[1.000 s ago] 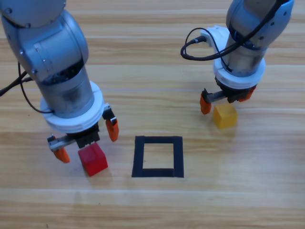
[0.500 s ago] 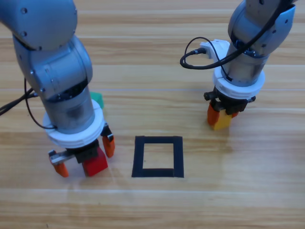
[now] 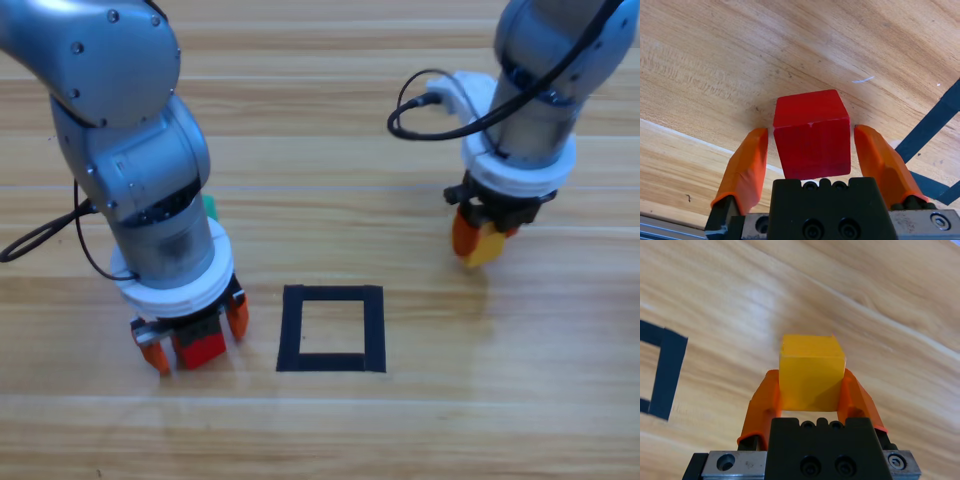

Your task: Stack the blocks in the rectangular block: red at the bottom, yellow in the middle, green on top

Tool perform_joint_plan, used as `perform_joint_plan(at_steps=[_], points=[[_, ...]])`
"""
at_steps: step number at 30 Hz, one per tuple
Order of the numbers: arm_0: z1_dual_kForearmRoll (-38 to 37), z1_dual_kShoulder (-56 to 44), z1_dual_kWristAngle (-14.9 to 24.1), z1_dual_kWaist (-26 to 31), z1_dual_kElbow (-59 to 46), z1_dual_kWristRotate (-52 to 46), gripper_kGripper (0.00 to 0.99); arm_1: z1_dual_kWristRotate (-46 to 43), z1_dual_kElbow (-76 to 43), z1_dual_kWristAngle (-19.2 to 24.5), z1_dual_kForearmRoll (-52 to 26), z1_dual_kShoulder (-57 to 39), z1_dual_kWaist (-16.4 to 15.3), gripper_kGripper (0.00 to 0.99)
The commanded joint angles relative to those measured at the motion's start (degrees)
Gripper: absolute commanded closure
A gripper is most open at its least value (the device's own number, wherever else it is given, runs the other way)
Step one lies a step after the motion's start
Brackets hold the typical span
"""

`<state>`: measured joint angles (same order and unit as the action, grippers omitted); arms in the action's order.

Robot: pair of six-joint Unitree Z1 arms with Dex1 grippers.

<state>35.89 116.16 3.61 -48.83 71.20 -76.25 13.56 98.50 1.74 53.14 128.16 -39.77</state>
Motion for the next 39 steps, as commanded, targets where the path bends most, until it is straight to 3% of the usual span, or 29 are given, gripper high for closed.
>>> perform_joint_plan(at_steps=[1,6,9,10,12,21,28,32,39], points=[[-1.0,3.4,0.3,1.3,0.1,2.4,0.349,0.0,-1.5,1.0,1.2,-6.1,1.3,0.990],[7.6,3.7,3.6,1.3,7.8,6.6,0.676,1.5,-3.3,1.8,1.2,-7.3,1.1,0.990],[12.1,3.5,5.7,1.3,13.6,14.3,0.887,1.9,-4.2,2.7,1.1,-7.1,1.1,0.990],[12.6,3.4,6.0,1.3,14.6,16.4,0.915,1.9,-4.5,2.7,1.1,-7.1,1.1,0.990],[13.1,3.6,6.8,1.2,17.1,21.5,0.915,1.4,-4.9,2.7,1.0,-7.3,0.8,0.990],[11.6,8.1,2.8,-4.3,22.1,37.9,0.915,3.3,-6.5,-1.3,1.4,-10.6,0.7,0.990],[11.8,11.1,1.0,-7.5,26.0,43.6,0.916,6.7,-6.0,0.8,3.3,-10.7,-1.3,0.990],[13.5,14.0,0.5,-7.6,29.1,43.0,0.916,7.1,-5.9,0.9,3.4,-10.3,-1.3,0.990],[18.6,18.3,2.1,-7.6,34.3,28.4,0.910,7.2,-5.3,0.2,3.4,-10.0,-1.4,0.990]])
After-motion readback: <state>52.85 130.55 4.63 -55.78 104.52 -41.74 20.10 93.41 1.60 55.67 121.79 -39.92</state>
